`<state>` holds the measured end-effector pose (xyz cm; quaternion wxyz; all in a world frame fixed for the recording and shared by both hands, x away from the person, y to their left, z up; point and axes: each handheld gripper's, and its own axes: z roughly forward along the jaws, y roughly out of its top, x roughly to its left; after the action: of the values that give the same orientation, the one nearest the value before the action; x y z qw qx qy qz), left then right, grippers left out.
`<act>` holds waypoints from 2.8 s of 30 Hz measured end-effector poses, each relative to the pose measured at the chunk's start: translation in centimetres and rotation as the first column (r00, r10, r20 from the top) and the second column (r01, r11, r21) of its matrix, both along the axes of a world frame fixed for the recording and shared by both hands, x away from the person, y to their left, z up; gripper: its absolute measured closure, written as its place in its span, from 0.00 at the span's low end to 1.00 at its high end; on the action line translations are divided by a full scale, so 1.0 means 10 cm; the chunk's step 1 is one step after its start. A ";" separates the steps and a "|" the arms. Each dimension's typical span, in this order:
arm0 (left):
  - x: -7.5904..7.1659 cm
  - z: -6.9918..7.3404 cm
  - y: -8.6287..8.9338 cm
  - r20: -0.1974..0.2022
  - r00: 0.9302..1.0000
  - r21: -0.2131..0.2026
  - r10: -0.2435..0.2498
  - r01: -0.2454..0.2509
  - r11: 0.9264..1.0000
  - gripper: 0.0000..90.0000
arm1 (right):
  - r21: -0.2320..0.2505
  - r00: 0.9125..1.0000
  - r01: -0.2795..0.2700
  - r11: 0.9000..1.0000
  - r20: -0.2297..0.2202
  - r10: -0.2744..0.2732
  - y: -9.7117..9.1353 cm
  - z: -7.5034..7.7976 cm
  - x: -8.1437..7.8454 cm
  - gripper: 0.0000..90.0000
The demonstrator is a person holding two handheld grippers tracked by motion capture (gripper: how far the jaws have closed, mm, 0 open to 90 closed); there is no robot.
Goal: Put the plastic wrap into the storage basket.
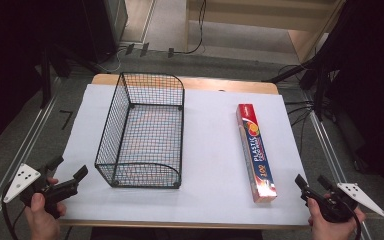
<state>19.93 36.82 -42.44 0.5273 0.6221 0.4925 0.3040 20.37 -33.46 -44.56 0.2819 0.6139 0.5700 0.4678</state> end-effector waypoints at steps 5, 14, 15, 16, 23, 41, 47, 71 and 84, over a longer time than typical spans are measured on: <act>0.00 0.00 0.02 0.002 1.000 -0.002 0.007 -0.007 1.000 0.09 | -0.019 0.999 -0.034 0.999 -0.033 0.034 0.11 0.06 0.09 0.40; -0.01 -0.01 0.04 0.005 1.000 0.000 0.017 -0.017 1.000 0.09 | -0.073 0.982 -0.112 0.991 -0.164 0.099 0.45 0.13 0.34 0.40; -0.01 0.00 0.04 0.006 1.000 -0.001 0.019 -0.019 1.000 0.09 | -0.075 0.980 -0.109 0.991 -0.176 0.095 0.50 0.14 0.37 0.39; -0.01 0.00 0.04 0.006 1.000 -0.001 0.019 -0.019 1.000 0.09 | -0.075 0.980 -0.109 0.991 -0.176 0.095 0.50 0.14 0.37 0.39; 0.00 -0.01 0.02 0.005 1.000 0.012 0.010 -0.010 1.000 0.09 | -0.068 0.935 -0.191 0.979 -0.317 0.160 0.84 0.16 0.67 0.30; 0.02 -0.02 0.02 -0.004 1.000 0.018 0.007 -0.007 1.000 0.09 | -0.088 0.878 -0.203 0.975 -0.457 0.141 1.01 0.19 1.12 0.31; 0.02 -0.02 0.02 -0.003 1.000 0.015 0.007 -0.007 1.000 0.09 | -0.115 0.865 -0.213 0.970 -0.484 0.132 1.08 0.18 1.19 0.32; 0.03 -0.03 0.05 -0.006 1.000 0.013 0.008 -0.008 1.000 0.09 | -0.172 0.805 -0.197 0.965 -0.590 0.059 1.27 0.08 1.54 0.40; 0.04 -0.03 0.04 -0.007 1.000 0.017 0.004 -0.004 1.000 0.09 | -0.244 0.767 -0.207 0.948 -0.642 0.002 1.38 0.07 1.66 0.40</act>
<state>20.31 37.19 -42.69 0.5198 0.6265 0.4930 0.3071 36.94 -19.68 -43.82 0.1364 0.6521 0.7292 0.1566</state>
